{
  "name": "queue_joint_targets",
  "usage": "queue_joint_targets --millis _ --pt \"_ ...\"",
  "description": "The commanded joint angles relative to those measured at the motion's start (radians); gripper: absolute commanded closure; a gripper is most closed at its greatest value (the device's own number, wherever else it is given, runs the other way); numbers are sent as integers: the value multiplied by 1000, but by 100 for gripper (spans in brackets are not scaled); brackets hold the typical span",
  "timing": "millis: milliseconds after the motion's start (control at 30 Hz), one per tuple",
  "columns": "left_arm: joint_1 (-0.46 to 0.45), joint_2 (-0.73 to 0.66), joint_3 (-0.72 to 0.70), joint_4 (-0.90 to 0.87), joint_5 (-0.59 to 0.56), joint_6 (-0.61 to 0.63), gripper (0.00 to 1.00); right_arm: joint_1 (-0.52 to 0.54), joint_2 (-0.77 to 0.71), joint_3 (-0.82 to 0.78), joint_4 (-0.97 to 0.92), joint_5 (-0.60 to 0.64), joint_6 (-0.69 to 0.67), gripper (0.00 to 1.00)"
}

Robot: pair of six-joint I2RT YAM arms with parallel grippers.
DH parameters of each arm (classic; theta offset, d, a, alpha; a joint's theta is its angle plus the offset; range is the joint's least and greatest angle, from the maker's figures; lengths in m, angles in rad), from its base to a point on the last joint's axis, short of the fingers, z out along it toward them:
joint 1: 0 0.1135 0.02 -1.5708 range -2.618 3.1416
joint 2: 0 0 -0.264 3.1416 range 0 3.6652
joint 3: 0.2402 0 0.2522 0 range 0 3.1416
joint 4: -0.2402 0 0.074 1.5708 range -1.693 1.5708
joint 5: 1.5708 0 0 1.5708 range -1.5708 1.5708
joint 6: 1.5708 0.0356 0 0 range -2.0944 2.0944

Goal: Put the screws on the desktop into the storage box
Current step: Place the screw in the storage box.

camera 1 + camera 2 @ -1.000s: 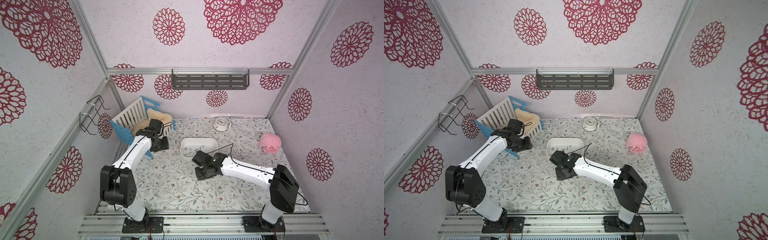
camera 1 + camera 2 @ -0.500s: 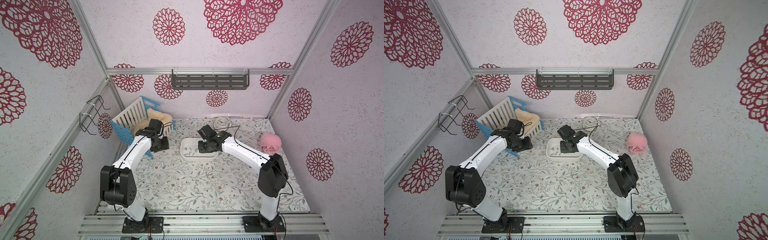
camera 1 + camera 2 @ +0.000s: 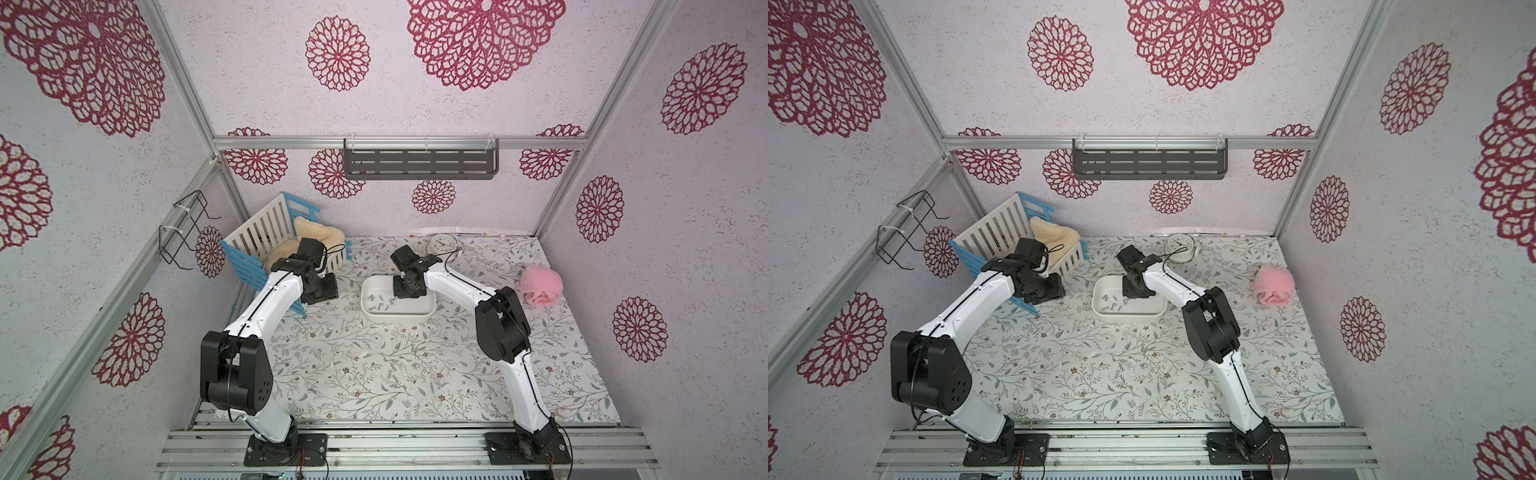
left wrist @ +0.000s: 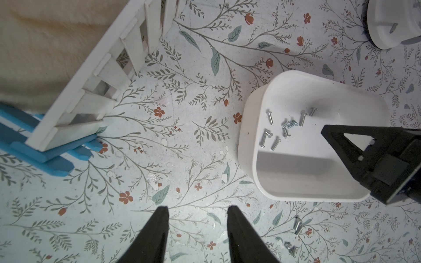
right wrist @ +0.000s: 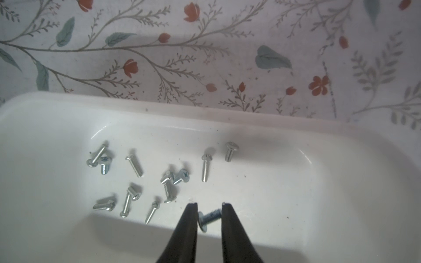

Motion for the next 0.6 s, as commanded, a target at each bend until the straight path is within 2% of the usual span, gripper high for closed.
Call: queue_joint_targets --millis 0,233,433,567 --pt "9 -6 -4 22 5 -3 52 -6 10 43 -12 -12 1 74" --pt "9 -6 -4 20 2 -3 52 2 -29 48 -21 -6 6 63" --pt "9 0 -4 20 6 -3 52 36 -200 34 -33 69 18 62" --pt "9 2 -4 21 9 -5 52 68 -330 -68 -14 119 55 62"
